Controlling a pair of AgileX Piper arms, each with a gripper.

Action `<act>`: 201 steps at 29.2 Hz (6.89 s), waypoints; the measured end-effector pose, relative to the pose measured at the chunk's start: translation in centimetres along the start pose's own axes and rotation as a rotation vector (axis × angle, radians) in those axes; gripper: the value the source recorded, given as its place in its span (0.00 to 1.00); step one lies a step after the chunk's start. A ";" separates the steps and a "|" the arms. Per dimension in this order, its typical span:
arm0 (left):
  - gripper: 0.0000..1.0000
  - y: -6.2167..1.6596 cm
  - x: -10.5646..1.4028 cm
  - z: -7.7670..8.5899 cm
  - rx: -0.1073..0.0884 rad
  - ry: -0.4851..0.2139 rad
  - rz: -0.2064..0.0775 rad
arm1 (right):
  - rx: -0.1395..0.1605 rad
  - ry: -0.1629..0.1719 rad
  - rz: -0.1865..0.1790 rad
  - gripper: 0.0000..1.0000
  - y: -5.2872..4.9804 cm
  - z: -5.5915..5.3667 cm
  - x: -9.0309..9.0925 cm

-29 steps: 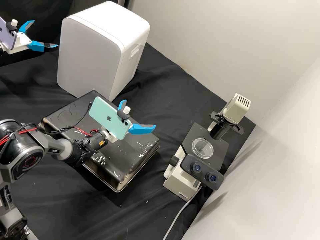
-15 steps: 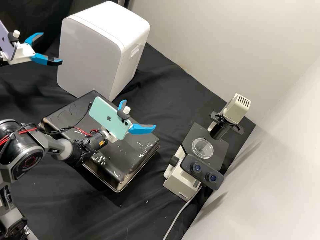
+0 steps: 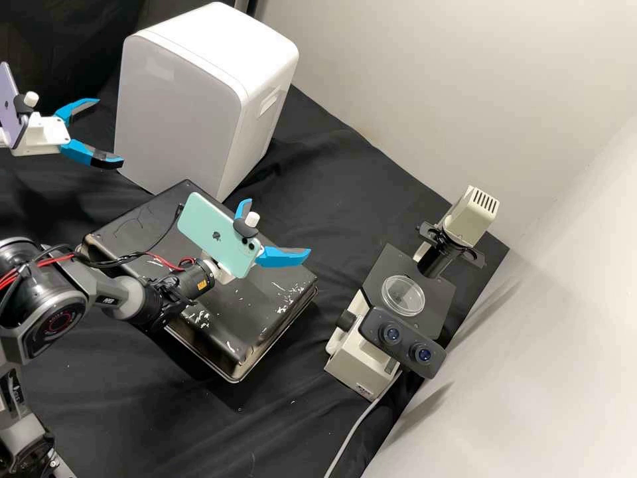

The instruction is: Place the petri dish on the bench

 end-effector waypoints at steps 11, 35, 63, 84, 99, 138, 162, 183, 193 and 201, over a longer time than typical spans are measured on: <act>1.00 -0.45 -0.4 0.9 0.016 -0.057 0.014 | 0.000 0.000 0.000 1.00 0.0 0.0 0.0; 1.00 -1.13 -0.2 1.2 0.054 -0.080 -0.017 | 0.000 0.000 0.000 1.00 0.0 0.0 0.0; 1.00 -1.34 -0.2 1.3 0.068 -0.081 -0.024 | -0.007 -0.120 0.098 1.00 2.8 4.6 4.3; 1.00 -1.57 -0.1 1.5 0.100 -0.092 -0.032 | -0.063 -0.210 0.108 1.00 5.1 7.3 9.6; 1.00 -1.75 0.0 1.7 0.109 -0.093 -0.037 | -0.062 -0.281 0.135 1.00 7.0 9.8 10.0; 1.00 -1.87 0.6 2.0 0.135 -0.081 -0.043 | -0.065 -0.390 0.134 1.00 10.7 13.8 15.9; 1.00 -1.87 0.6 2.1 0.136 -0.083 -0.043 | -0.002 -0.348 0.136 0.00 10.0 14.5 16.7; 1.00 -1.91 0.6 2.1 0.136 -0.083 -0.045 | -0.010 -0.266 0.124 0.00 8.7 13.3 15.7; 1.00 -1.91 0.6 2.1 0.136 -0.083 -0.045 | -0.010 -0.250 0.124 0.00 8.1 13.1 15.5; 1.00 -1.91 0.6 2.1 0.136 -0.083 -0.045 | -0.010 -0.243 0.124 0.00 7.8 13.0 15.5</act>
